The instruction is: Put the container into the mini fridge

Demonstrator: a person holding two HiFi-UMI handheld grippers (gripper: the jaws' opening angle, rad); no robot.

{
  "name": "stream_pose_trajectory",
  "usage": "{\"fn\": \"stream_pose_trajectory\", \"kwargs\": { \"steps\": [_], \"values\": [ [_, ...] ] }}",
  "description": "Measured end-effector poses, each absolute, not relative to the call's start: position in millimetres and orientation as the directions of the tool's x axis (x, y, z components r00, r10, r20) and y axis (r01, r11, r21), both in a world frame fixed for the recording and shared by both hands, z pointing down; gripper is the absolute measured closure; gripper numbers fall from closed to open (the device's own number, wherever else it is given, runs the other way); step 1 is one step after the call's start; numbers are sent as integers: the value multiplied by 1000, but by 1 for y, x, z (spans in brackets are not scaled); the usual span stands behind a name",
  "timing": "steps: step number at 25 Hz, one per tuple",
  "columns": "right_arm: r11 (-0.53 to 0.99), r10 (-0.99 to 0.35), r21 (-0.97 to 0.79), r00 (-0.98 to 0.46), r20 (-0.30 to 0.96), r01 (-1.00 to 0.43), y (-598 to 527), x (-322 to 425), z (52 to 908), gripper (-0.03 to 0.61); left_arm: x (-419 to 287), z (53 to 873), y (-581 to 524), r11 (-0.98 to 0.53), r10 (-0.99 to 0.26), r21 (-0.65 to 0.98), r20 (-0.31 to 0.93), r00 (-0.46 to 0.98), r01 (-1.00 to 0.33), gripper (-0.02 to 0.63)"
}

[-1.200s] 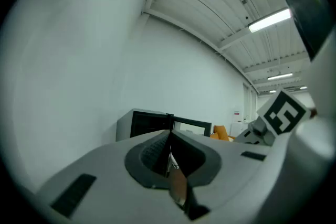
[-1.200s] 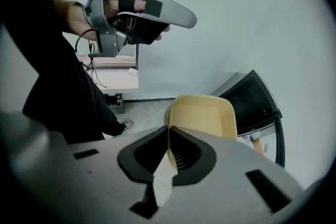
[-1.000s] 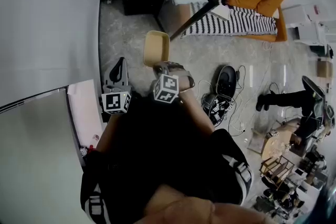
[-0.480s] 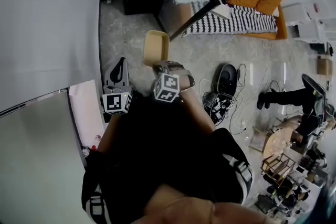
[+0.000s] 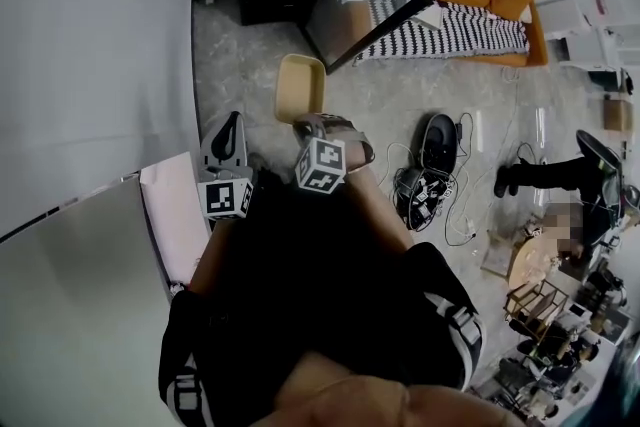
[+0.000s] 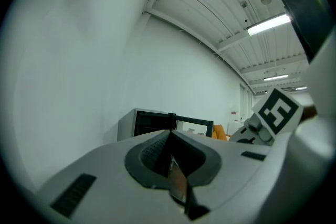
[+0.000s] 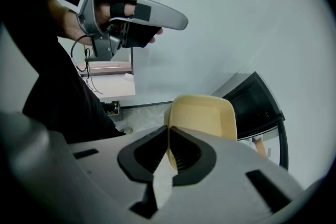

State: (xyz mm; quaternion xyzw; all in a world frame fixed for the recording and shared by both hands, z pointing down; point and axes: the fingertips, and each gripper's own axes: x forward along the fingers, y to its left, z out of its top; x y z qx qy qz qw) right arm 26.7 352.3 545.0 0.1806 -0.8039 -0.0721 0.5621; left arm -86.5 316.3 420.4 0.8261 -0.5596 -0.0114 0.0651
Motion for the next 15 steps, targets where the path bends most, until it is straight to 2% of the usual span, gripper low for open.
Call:
{"fn": "stream_pose_trajectory", "kwargs": {
  "steps": [15],
  "values": [
    [923, -369, 312, -294, 882, -225, 319, 6, 563, 566, -103, 427, 281, -371, -923, 157, 51, 382, -915, 609]
  ]
}}
